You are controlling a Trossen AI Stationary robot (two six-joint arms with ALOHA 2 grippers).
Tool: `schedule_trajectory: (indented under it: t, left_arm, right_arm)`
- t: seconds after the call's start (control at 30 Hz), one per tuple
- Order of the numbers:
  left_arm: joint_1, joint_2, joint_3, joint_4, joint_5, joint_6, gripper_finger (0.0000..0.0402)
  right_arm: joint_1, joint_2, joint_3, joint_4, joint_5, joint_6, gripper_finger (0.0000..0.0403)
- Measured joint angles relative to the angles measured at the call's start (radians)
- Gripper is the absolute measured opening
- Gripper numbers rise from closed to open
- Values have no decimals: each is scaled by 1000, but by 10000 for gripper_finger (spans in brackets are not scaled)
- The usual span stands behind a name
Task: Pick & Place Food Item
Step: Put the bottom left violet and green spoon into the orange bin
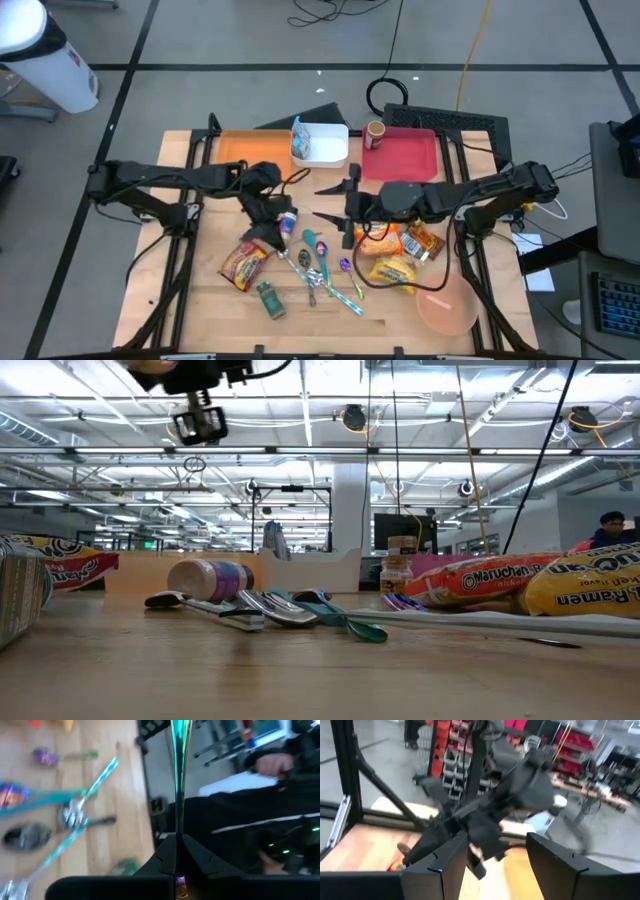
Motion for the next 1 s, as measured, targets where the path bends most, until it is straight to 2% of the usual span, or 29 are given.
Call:
schedule_trajectory:
  t: [0.23,0.4,0.7,1.0]
  left_arm:
    - [53,71,-1,187,127,-82,8]
    - [79,77,0,242,141,-115,12]
    - [95,76,0,261,168,-130,11]
    - [95,76,0,267,168,-132,8]
  right_arm:
    - [5,52,0,-21,-85,84,196]
    - [5,84,0,-28,-134,124,196]
    - [5,88,0,-90,-135,130,194]
    - [5,89,0,-160,-135,130,129]
